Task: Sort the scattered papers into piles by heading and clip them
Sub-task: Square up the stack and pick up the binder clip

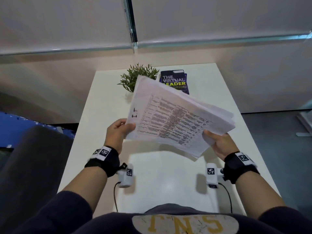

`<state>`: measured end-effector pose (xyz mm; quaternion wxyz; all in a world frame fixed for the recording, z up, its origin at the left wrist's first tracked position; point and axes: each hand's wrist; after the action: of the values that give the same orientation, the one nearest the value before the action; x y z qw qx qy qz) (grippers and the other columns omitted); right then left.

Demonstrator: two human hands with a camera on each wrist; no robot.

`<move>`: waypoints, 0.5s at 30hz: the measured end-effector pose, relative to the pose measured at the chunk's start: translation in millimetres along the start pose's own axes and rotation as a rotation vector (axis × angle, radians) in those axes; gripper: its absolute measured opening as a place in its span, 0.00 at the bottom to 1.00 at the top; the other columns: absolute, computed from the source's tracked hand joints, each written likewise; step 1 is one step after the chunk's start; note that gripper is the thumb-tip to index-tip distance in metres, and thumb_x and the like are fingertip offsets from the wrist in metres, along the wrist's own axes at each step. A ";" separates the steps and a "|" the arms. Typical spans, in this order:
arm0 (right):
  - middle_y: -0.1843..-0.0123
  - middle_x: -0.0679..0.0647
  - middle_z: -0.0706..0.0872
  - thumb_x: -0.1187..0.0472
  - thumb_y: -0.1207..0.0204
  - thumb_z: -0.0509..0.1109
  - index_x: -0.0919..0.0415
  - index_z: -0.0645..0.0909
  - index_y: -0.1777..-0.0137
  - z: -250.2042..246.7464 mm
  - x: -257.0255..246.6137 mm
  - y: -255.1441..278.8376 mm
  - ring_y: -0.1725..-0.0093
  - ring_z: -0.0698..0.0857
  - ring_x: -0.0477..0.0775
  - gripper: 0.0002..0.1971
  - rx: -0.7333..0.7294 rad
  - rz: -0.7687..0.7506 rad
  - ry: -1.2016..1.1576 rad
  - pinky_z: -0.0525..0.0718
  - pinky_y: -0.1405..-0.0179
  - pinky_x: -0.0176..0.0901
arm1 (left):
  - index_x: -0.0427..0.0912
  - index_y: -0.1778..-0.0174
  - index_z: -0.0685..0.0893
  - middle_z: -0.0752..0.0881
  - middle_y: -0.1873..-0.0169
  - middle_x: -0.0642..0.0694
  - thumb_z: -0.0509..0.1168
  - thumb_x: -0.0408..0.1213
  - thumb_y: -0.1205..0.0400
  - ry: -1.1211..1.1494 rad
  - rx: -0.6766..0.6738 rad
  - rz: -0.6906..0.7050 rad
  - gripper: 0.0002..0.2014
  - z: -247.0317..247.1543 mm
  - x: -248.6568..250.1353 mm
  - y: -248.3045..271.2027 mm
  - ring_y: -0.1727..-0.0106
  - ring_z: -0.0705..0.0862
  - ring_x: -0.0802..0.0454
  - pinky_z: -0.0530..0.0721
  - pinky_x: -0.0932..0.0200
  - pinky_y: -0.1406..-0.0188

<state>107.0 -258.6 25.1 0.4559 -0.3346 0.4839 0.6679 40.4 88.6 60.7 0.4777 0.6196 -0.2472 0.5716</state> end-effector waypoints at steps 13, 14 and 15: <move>0.46 0.58 0.92 0.71 0.34 0.80 0.64 0.87 0.40 3.7 11.6 7.2 0.43 0.89 0.58 0.20 0.046 -0.085 0.471 0.85 0.40 0.53 | 0.42 0.47 0.89 0.92 0.53 0.45 0.75 0.26 0.26 -0.199 0.052 0.058 0.13 6.9 -34.8 9.9 0.54 0.89 0.50 0.83 0.61 0.57; 0.45 0.57 0.92 0.70 0.34 0.81 0.63 0.87 0.40 4.0 10.6 6.0 0.42 0.89 0.57 0.21 0.029 -0.100 0.471 0.85 0.38 0.54 | 0.44 0.48 0.89 0.93 0.54 0.46 0.75 0.26 0.26 -0.190 0.047 0.062 0.13 7.1 -32.7 9.1 0.53 0.89 0.50 0.83 0.60 0.55; 0.45 0.56 0.92 0.70 0.35 0.82 0.62 0.87 0.40 3.8 9.5 5.4 0.42 0.89 0.57 0.22 0.017 -0.112 0.484 0.84 0.37 0.55 | 0.45 0.49 0.89 0.93 0.54 0.48 0.75 0.27 0.26 -0.195 0.041 0.067 0.13 6.7 -30.7 8.8 0.53 0.89 0.51 0.84 0.58 0.53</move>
<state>98.6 -252.9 19.7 0.3659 -0.5071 0.5653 0.5379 29.2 71.6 35.2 0.4194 0.6732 -0.3013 0.5293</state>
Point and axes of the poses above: each hand's wrist, its own y-axis away from the middle knuckle, its own z-axis out of the palm, x = y × z
